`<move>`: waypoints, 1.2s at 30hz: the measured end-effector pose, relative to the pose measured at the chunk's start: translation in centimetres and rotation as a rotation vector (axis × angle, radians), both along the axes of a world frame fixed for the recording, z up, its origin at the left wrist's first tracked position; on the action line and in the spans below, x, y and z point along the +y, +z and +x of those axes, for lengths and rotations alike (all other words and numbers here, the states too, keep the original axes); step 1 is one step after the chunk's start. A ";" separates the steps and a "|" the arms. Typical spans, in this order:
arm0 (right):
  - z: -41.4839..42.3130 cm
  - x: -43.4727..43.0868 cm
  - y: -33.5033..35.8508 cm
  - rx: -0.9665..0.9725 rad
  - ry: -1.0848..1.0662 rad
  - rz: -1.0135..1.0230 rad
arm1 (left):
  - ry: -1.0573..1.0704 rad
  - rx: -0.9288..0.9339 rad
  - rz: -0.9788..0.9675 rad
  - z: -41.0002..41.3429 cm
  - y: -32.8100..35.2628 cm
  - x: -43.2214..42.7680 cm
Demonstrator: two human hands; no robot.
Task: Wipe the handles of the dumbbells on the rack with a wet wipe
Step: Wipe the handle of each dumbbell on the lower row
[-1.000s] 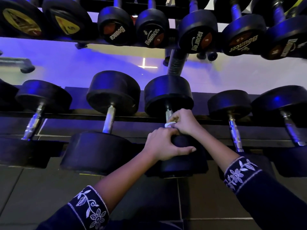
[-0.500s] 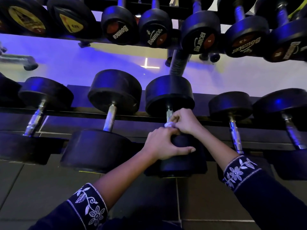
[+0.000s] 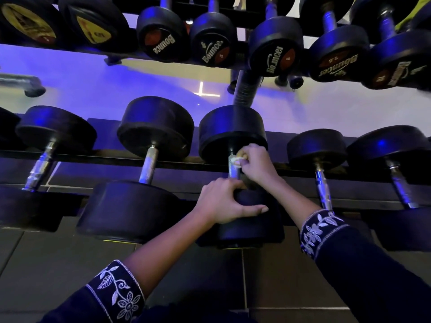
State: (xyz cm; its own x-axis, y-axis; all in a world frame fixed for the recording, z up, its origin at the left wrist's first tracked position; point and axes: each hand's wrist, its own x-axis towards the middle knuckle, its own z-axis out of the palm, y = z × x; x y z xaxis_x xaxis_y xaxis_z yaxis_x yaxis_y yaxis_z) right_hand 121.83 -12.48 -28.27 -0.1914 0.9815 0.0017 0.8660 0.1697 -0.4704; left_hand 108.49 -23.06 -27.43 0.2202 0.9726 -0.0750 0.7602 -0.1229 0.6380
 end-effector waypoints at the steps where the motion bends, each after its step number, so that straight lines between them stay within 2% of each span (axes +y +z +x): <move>1: -0.2 0.2 -0.2 -0.016 -0.004 0.042 | 0.003 0.002 0.010 0.0 0.0 0.0; 4: 0.4 -0.5 -0.1 0.064 0.008 -0.023 | 0.009 -0.008 0.003 0.0 0.0 -0.1; 8: 2.2 -2.3 0.2 0.115 0.145 -0.322 | 0.004 -0.018 0.008 0.0 0.2 -0.1; 10: 1.8 -1.7 0.2 0.147 0.109 -0.262 | 0.001 -0.023 0.009 0.0 0.3 -0.2; 13: 0.4 0.1 -0.5 0.116 0.004 -0.007 | 0.003 -0.005 0.008 0.0 0.2 -0.1; 15: 0.1 0.5 -0.8 0.126 -0.036 0.042 | 0.009 -0.001 0.014 0.1 0.1 -0.1; 17: 0.4 0.0 -0.7 0.152 -0.044 -0.022 | 0.014 -0.008 0.013 0.2 0.1 -0.1; 21: 1.8 -2.0 -0.2 0.138 0.097 -0.236 | 0.007 -0.032 0.015 0.1 0.2 -0.3; 26: 1.1 -0.3 -1.0 0.174 -0.088 -0.034 | -0.002 0.001 0.013 0.2 0.1 -0.1; 28: 0.8 0.6 -1.4 0.177 -0.143 -0.019 | 0.005 0.015 0.006 0.2 0.0 0.1; 36: 3.6 -2.2 -1.3 0.252 0.075 -0.380 | -0.028 0.038 -0.037 0.2 0.2 -0.1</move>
